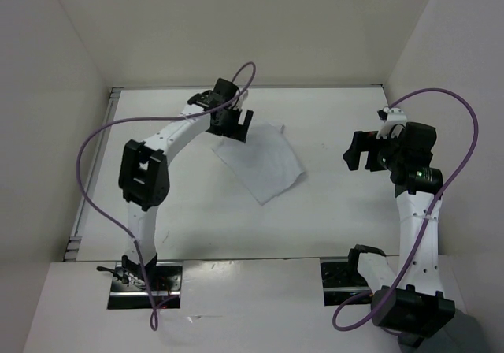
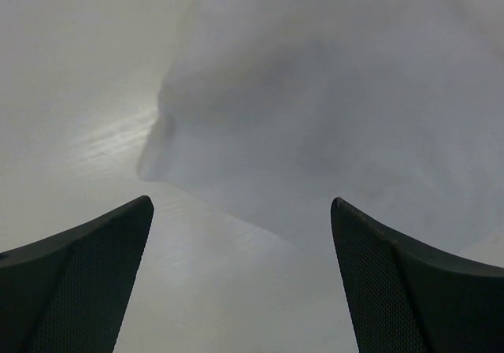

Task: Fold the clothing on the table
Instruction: Move the skirt to the center of the board

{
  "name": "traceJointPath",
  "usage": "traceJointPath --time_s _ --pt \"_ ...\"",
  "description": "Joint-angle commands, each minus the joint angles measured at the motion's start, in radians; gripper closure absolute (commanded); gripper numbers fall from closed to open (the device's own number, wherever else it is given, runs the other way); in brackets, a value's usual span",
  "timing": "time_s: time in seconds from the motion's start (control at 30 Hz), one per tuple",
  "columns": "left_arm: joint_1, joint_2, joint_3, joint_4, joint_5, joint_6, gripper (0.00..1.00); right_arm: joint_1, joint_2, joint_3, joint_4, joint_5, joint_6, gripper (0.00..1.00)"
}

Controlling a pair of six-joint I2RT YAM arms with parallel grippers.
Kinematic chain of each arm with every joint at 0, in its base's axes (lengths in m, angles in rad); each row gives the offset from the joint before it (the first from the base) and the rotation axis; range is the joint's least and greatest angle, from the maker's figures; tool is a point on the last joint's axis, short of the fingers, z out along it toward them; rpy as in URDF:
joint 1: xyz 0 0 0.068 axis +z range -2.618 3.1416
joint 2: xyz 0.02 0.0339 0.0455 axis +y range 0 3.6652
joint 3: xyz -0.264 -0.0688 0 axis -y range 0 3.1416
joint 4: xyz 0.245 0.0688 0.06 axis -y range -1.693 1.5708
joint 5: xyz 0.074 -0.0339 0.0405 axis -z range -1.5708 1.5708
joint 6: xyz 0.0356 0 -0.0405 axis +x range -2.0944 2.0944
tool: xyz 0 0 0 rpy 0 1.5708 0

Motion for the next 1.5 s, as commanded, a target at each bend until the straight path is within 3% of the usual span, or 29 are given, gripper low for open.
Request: traceJointPath --time_s 0.0,0.07,0.13,0.37,0.47,0.7,0.9,1.03,1.07,1.2,1.27,1.37,1.47 --pt "0.059 0.108 0.111 -0.141 0.278 0.181 0.0 -0.004 -0.022 0.004 0.011 -0.029 -0.028 0.0" --pt "0.096 0.195 0.192 -0.211 0.397 0.241 0.0 -0.004 -0.031 0.004 0.011 -0.029 -0.028 0.0" --pt "0.133 0.271 0.289 -0.288 0.429 0.266 0.0 -0.004 -0.04 0.004 0.011 -0.038 -0.028 0.0" --pt "0.251 0.273 0.25 -0.242 0.459 0.275 0.0 -0.004 -0.041 0.004 0.011 -0.051 -0.037 0.0" --pt "0.3 0.306 0.25 -0.231 0.537 0.275 0.0 -0.004 -0.041 0.004 0.011 -0.051 -0.037 0.0" --pt "0.309 0.375 0.24 -0.201 0.539 0.266 0.02 -0.004 -0.041 0.004 0.011 -0.051 -0.037 0.0" --pt "0.309 0.423 0.25 -0.19 0.629 0.266 0.04 -0.004 -0.041 0.004 0.011 -0.051 -0.037 0.0" --pt "0.3 0.432 0.208 -0.165 0.657 0.266 0.23 -0.004 -0.041 0.004 0.011 -0.051 -0.037 0.0" --pt "0.291 0.432 0.193 -0.153 0.668 0.266 0.37 -0.004 -0.041 0.004 0.011 -0.051 -0.037 0.0" --pt "0.265 0.402 0.092 -0.101 0.668 0.251 0.69 -0.004 -0.019 0.004 0.011 -0.051 -0.037 0.0" --pt "0.234 0.388 0.043 -0.09 0.712 0.232 0.73 -0.004 -0.007 0.004 0.011 -0.06 -0.037 0.0" --pt "0.191 0.328 -0.058 -0.048 0.731 0.174 0.9 -0.004 0.054 0.004 -0.004 -0.09 -0.037 0.0" --pt "0.168 0.23 -0.164 0.044 0.708 0.093 1.0 0.031 0.154 0.049 -0.037 -0.158 -0.066 0.0"
